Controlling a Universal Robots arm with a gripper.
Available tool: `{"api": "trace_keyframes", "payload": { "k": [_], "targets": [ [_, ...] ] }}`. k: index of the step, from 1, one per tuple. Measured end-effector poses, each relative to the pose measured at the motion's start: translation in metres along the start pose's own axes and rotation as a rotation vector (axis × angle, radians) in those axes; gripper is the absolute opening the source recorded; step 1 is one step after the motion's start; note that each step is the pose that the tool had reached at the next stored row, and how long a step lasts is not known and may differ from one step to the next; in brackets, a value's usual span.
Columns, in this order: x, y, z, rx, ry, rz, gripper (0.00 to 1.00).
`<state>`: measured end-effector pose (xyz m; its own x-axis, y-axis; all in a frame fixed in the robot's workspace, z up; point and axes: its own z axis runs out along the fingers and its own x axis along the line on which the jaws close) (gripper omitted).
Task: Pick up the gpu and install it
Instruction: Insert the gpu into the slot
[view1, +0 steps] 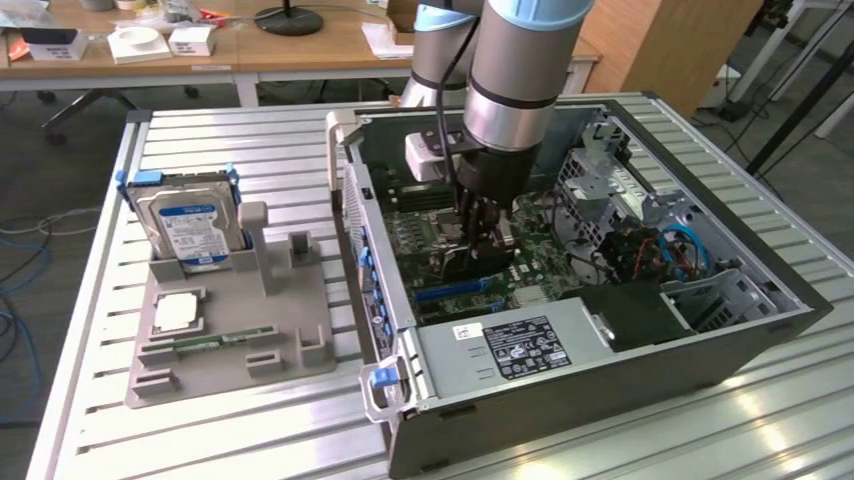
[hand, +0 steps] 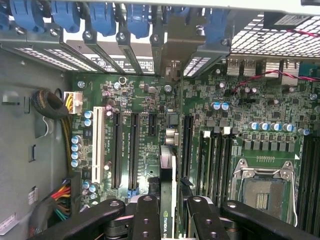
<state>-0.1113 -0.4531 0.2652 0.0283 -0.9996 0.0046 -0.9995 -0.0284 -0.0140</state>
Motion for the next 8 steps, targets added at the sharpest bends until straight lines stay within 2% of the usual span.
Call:
{"api": "trace_keyframes", "payload": {
  "k": [2, 8],
  "targets": [
    [0.0, 0.0005, 0.0001, 0.0029, 0.0001, -0.001, 0.26],
    [-0.0001, 0.0026, 0.0003, 0.0034, 0.0001, -0.001, 0.26]
  ]
}}
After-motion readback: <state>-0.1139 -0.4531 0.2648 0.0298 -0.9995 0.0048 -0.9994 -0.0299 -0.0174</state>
